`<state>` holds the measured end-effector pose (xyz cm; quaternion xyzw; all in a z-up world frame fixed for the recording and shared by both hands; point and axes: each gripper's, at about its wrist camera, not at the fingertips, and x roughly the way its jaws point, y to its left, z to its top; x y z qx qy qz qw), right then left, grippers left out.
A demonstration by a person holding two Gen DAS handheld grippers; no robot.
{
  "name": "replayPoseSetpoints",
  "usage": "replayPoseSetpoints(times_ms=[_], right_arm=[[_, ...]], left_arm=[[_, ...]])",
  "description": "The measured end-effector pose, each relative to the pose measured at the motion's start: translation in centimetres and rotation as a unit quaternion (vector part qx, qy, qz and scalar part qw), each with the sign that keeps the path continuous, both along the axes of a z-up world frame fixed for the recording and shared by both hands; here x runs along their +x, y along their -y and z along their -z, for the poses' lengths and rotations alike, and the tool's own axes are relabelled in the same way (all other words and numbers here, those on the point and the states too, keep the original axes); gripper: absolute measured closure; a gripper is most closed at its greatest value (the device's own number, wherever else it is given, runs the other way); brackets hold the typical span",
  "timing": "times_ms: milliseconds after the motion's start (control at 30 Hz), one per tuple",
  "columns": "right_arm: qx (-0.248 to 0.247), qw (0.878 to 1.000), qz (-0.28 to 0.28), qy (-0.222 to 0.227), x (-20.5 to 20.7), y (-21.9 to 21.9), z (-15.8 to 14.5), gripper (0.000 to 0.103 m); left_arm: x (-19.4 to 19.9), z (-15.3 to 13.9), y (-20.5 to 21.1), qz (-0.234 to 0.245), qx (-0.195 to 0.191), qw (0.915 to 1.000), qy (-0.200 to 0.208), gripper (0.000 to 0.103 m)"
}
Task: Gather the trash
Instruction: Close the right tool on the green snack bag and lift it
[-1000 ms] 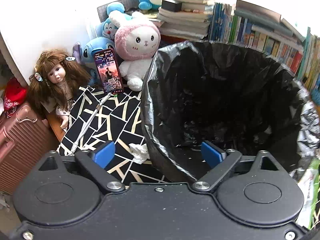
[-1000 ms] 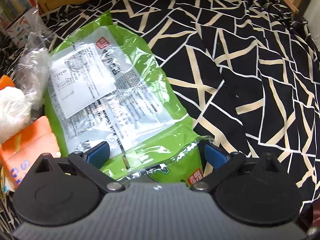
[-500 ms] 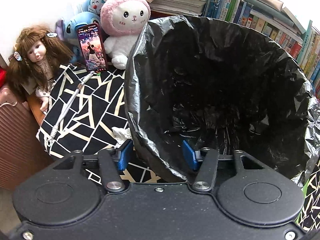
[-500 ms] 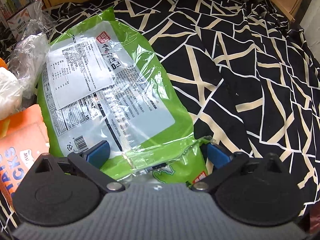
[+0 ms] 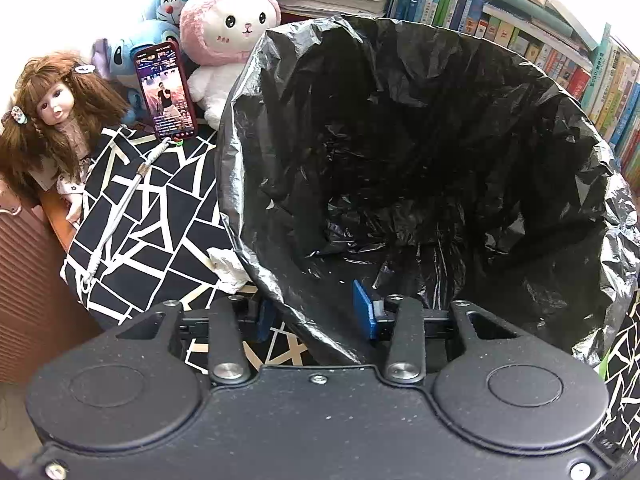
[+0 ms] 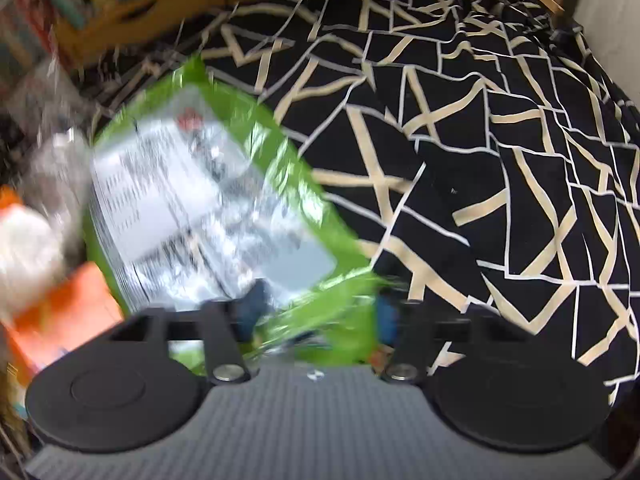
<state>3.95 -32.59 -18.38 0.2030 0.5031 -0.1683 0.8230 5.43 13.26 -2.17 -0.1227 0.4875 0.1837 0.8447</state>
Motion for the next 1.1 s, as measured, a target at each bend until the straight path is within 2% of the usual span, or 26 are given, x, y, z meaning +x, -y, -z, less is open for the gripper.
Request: replayPoseSetpoints(times_ms=[67, 167, 367, 833, 1100], right_arm=[[0.021, 1.000, 0.007, 0.021, -0.1, 0.7, -1.3, 0.073], [0.037, 0.997, 0.001, 0.064, -0.1, 1.2, -3.8, 0.080], [0.057, 0.990, -0.004, 0.132, -0.2, 1.6, -8.7, 0.087], [0.086, 0.960, -0.012, 0.268, -0.2, 1.6, -19.5, 0.091], [0.085, 0.935, -0.082, 0.334, 1.7, -0.5, -27.5, 0.091]], left_arm=[[-0.1, 0.0, -0.2, -0.005, -0.007, 1.0000, 0.005, 0.065], [-0.2, -0.1, -0.2, -0.005, -0.009, 0.9999, 0.008, 0.065], [-0.2, -0.1, -0.3, -0.003, -0.008, 1.0000, 0.006, 0.066], [-0.2, -0.2, -0.1, -0.002, 0.000, 1.0000, 0.003, 0.069], [0.0, -0.1, 0.3, 0.003, 0.013, 0.9999, -0.004, 0.069]])
